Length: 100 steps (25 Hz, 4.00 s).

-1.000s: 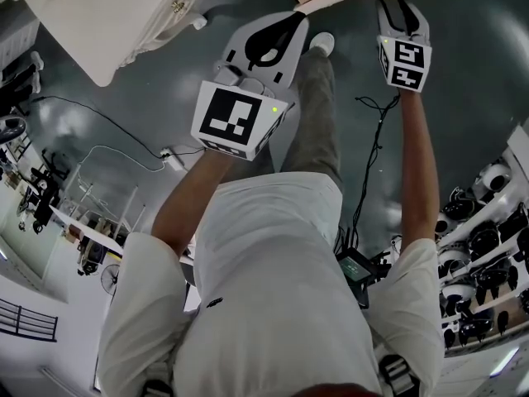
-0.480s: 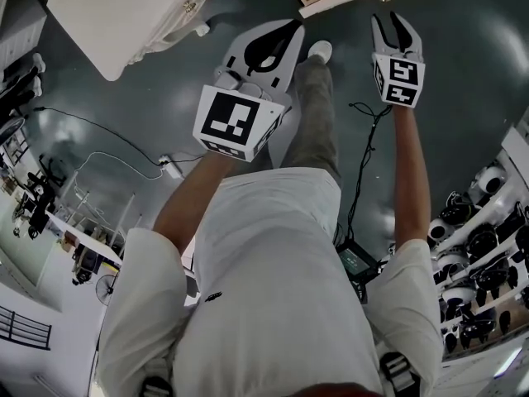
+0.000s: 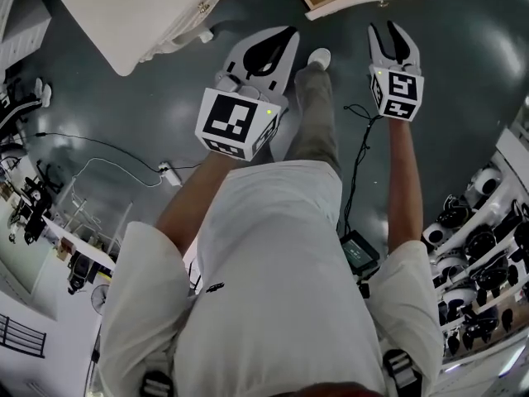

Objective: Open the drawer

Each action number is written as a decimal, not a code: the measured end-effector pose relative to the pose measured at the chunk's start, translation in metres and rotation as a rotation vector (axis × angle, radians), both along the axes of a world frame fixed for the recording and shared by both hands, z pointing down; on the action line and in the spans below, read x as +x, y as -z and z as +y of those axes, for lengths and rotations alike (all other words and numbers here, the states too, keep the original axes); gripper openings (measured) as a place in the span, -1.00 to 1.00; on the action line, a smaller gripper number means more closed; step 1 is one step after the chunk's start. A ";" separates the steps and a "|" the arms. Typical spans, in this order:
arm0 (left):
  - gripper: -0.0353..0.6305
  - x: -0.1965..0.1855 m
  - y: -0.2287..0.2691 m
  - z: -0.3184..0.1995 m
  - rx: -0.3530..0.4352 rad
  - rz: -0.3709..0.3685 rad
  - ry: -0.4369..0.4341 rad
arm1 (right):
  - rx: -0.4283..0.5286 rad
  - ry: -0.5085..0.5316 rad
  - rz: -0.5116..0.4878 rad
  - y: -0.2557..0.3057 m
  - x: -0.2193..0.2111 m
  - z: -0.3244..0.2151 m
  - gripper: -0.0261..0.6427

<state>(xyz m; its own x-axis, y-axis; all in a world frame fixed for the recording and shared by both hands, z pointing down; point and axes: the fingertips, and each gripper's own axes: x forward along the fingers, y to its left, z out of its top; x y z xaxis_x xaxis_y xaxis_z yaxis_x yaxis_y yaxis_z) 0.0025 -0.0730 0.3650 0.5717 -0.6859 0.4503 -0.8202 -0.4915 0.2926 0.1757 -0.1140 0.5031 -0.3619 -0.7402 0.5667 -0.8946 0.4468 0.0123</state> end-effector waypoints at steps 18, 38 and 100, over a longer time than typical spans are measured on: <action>-0.87 -0.032 0.043 0.016 0.056 0.055 0.049 | 0.136 0.046 -0.033 0.113 -0.037 0.023 -0.45; -0.87 -0.074 0.111 0.041 0.153 0.083 0.106 | 0.315 0.047 -0.059 0.243 -0.056 0.057 -0.76; -0.87 -0.124 0.166 0.076 0.246 0.146 0.085 | 0.408 -0.021 -0.227 0.342 -0.125 0.129 -0.89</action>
<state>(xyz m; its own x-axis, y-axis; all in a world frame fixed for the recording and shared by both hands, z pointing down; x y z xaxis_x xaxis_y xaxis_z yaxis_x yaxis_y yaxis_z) -0.1220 0.0035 0.1992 0.5542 -0.8123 0.1817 -0.8193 -0.4938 0.2914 0.0504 0.0154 0.1616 -0.4256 -0.8947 0.1355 -0.9038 0.4278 -0.0138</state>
